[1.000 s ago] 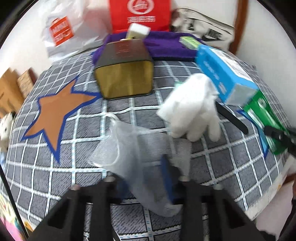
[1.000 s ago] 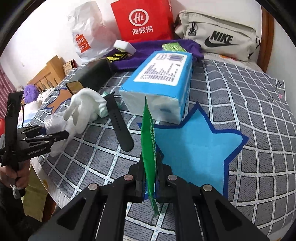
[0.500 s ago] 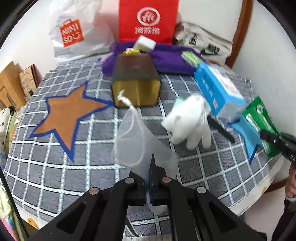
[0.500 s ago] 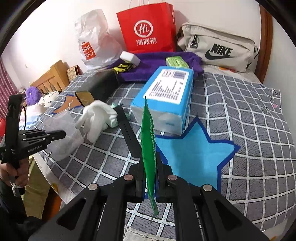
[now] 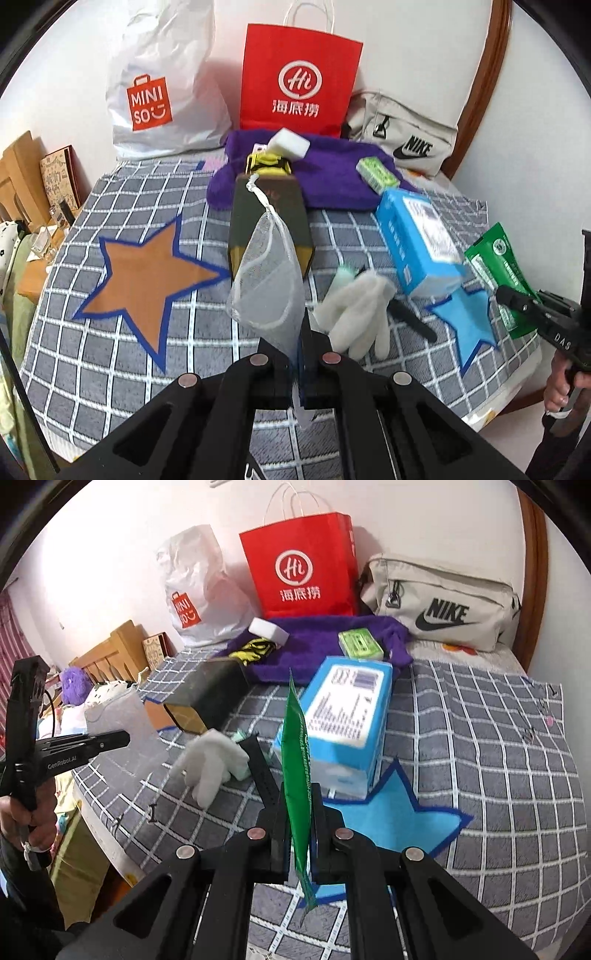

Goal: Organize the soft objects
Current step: 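Carry the mesh bag and green sachet with both tools to the purple towel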

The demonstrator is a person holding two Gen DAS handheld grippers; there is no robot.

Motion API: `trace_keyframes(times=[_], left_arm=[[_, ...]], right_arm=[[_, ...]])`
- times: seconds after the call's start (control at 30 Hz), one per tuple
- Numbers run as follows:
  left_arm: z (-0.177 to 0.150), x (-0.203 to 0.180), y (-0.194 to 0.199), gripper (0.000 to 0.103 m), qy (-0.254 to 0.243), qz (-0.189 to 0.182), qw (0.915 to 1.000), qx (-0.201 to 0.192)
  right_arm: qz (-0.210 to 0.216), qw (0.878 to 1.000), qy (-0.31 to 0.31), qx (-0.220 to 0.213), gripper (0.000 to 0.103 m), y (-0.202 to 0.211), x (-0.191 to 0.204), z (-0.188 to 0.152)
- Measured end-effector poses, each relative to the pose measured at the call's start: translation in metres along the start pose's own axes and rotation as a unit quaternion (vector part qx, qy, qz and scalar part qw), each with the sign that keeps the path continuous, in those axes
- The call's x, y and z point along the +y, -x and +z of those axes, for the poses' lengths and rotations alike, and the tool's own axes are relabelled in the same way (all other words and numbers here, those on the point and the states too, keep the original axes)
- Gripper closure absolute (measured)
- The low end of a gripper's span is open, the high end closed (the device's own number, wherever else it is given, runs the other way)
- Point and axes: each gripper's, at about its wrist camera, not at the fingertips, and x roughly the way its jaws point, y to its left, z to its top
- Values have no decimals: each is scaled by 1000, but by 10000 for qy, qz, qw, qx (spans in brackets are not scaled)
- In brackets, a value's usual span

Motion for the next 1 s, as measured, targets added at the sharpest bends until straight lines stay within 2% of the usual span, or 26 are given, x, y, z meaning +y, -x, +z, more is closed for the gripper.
trace_keyframes(times=[0.33,0.6,1.0], left_arm=[[46,2,-5,100,151,-96,9997,-193],[89,3,-16,100,300,-255,9986,-357],[140,2,-66,100,314,-530,9978,-230]], right_arm=[[-49,9997,43,-243,96,-6,-4,44],[-54,9991,-19,-418,96,-24,-13,93],[-174,9984,-98,-536,96,-70,-40,165]])
